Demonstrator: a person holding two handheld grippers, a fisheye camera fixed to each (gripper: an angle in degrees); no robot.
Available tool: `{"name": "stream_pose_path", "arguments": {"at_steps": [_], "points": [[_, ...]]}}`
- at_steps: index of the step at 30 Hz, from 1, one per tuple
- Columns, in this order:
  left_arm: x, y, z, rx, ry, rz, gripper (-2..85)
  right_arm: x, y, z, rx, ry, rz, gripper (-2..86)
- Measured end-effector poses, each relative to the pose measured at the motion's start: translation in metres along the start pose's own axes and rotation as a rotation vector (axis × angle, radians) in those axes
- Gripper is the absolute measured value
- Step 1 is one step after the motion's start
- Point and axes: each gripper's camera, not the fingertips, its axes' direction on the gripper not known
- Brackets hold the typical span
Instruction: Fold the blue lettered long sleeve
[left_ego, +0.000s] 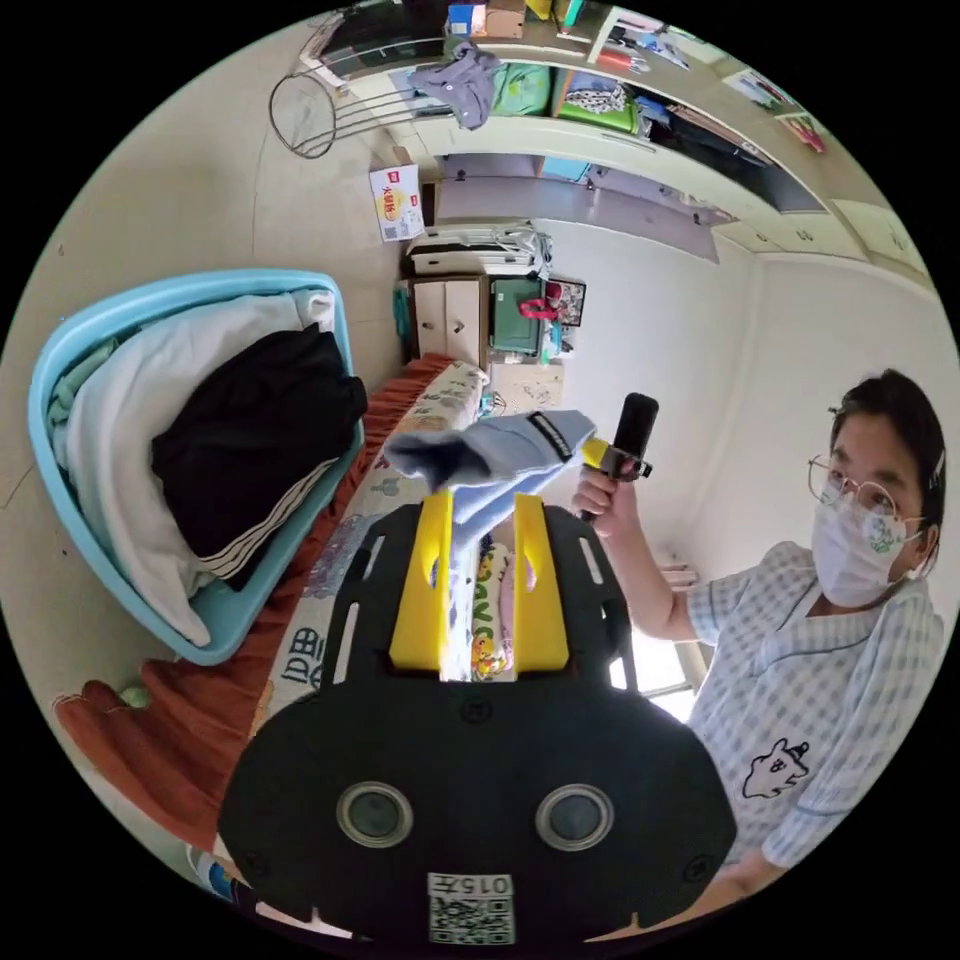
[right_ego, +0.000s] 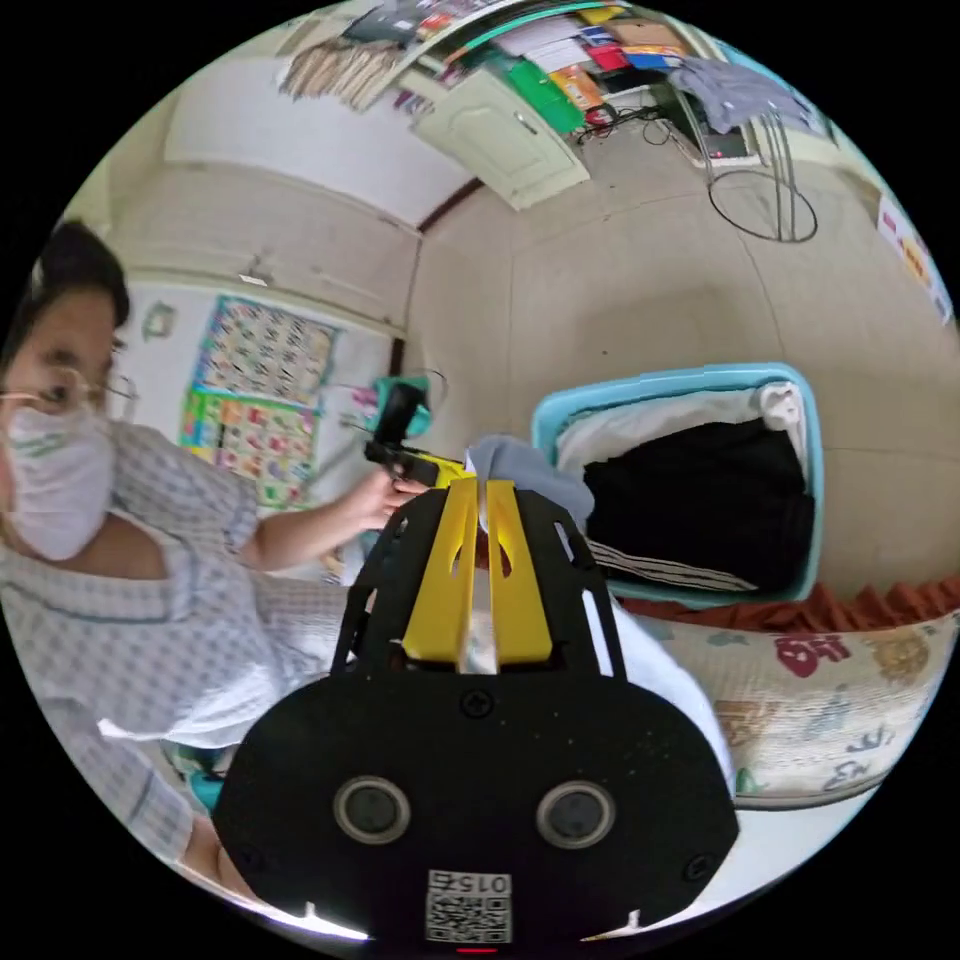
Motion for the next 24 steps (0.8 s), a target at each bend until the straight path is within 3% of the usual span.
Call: {"name": "stream_pose_path", "arguments": {"at_steps": [3, 8, 9, 11, 14, 17, 22, 24], "points": [[-0.017, 0.006, 0.019, 0.018, 0.022, 0.048, 14.3, -0.006, 0.007, -0.031, 0.024, -0.116, 0.043, 0.4], [-0.047, -0.021, 0.082, 0.047, 0.241, 0.133, 23.9, -0.029, 0.014, -0.051, 0.008, -0.231, 0.043, 0.3], [-0.050, -0.026, 0.086, 0.060, 0.281, 0.136, 24.0, -0.035, 0.015, -0.054, 0.010, -0.268, 0.038, 0.2], [-0.062, -0.044, 0.104, 0.095, 0.541, 0.134, 22.9, -0.043, 0.017, -0.057, 0.016, -0.300, 0.035, 0.1], [-0.054, -0.056, 0.119, 0.067, 0.671, 0.202, 15.1, -0.057, 0.016, -0.057, 0.022, -0.297, 0.028, 0.2], [-0.048, -0.053, 0.102, 0.112, 0.604, 0.246, 6.7, -0.070, 0.008, -0.056, 0.043, -0.206, 0.058, 0.2], [-0.074, -0.034, 0.039, 0.313, 0.343, 0.148, 4.5, -0.092, -0.043, -0.034, 0.009, 0.149, 0.068, 0.1], [-0.086, -0.028, 0.024, 0.343, 0.234, 0.105, 4.0, -0.105, -0.082, 0.007, -0.098, 0.315, 0.019, 0.0]]}}
